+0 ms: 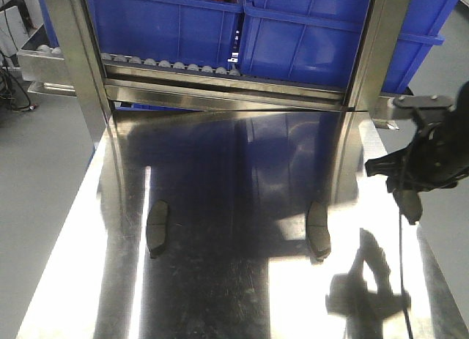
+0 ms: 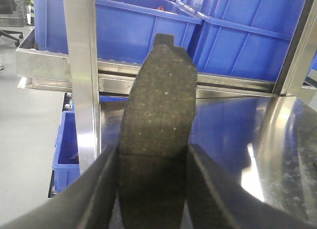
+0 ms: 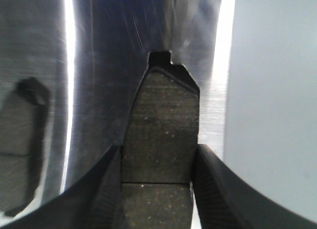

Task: Move and align brake pads A on conveyor
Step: 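Grasp the brake pad nearest the right gripper and lift it, then drive the base across the floor holding both brake pads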

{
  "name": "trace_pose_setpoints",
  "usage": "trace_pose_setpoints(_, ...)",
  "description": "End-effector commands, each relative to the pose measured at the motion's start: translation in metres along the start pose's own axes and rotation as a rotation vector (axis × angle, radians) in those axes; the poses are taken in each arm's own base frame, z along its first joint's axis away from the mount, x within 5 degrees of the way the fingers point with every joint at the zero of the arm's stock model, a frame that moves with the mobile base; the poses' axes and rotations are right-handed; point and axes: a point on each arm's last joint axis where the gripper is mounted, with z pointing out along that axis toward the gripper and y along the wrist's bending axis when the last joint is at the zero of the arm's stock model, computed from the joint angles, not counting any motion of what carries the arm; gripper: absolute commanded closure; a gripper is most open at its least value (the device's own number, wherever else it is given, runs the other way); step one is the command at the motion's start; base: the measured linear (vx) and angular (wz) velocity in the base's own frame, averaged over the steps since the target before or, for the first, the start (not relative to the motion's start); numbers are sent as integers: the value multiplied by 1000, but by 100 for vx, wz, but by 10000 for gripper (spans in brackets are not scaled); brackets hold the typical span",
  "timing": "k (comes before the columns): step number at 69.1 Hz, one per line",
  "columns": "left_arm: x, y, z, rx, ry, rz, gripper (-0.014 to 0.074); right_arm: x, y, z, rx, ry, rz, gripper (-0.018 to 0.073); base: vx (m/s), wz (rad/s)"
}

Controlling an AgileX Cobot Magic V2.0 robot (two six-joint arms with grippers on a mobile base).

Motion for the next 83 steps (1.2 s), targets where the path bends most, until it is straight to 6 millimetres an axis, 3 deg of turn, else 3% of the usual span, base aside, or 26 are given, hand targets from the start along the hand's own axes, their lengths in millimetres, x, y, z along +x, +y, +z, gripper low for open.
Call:
trace_pose_setpoints(1,-18,-3,-3,19,-122,-6,602,2,-3,-52,11,-217,-2,569,0,0)
trace_pose_setpoints(14,-18,-3,-3,19,-122,-6,602,40,-3,-98,10,-380,0,569,0,0)
trace_pose_setpoints(26,-18,-3,-3,19,-122,-6,602,81,-2,-117,10,-475,-1,569,0,0)
trace_pose_setpoints(58,-18,-3,-3,19,-122,-6,602,191,0,-172,14,-940,-50,569,0,0)
trace_pose_setpoints(70,-18,-3,-3,19,-122,-6,602,219,2,-189,0,-1086,-56,569,0,0)
trace_pose_setpoints(83,-18,-3,-3,19,-122,-6,602,226,4,-193,-34,-1116,-34,569,0,0)
